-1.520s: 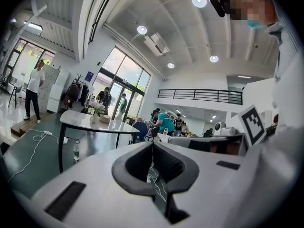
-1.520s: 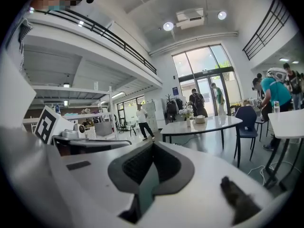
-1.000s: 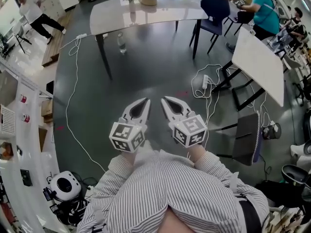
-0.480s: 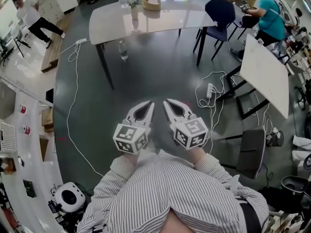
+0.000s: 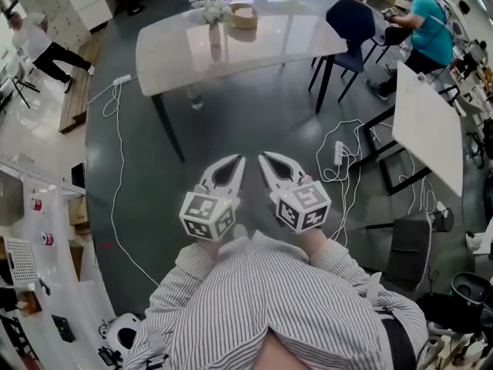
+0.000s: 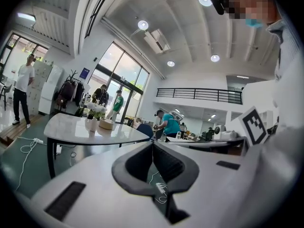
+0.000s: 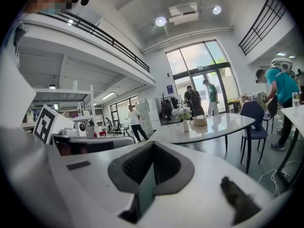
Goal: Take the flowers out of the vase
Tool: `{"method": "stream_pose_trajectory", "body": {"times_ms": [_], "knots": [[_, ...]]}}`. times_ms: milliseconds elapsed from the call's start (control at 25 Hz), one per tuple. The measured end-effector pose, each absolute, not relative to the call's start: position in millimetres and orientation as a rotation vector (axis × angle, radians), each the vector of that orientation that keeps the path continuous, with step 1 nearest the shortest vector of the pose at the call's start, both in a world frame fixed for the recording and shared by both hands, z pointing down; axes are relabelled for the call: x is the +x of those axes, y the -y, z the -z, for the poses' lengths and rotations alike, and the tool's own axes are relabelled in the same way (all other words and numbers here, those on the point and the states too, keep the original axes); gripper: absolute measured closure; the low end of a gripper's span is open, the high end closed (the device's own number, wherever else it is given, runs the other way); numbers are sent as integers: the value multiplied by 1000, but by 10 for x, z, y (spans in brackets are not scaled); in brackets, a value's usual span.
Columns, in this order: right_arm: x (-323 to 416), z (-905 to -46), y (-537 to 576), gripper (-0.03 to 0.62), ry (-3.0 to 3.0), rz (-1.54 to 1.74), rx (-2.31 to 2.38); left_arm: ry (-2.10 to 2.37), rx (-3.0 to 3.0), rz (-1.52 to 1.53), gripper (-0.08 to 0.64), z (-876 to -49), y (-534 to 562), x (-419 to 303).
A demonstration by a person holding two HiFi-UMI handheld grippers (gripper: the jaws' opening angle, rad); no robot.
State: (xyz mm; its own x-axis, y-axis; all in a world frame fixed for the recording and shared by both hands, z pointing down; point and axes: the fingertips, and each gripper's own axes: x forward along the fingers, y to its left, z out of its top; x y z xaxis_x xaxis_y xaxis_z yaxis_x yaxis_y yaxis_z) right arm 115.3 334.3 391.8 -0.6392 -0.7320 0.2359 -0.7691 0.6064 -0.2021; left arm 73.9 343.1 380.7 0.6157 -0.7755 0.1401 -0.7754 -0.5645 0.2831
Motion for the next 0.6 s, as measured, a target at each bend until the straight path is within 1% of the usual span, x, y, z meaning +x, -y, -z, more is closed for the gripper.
{"method": "stream_pose_trajectory", "body": {"times_ms": [280, 600], "knots": [[1081, -4044, -3020, 577, 2663, -467, 1318, 1207, 2495, 3, 546, -3976, -3039, 591], [992, -4191, -2490, 577, 2661, -480, 1264, 1226, 2465, -9, 546, -4120, -2552, 538]]}}
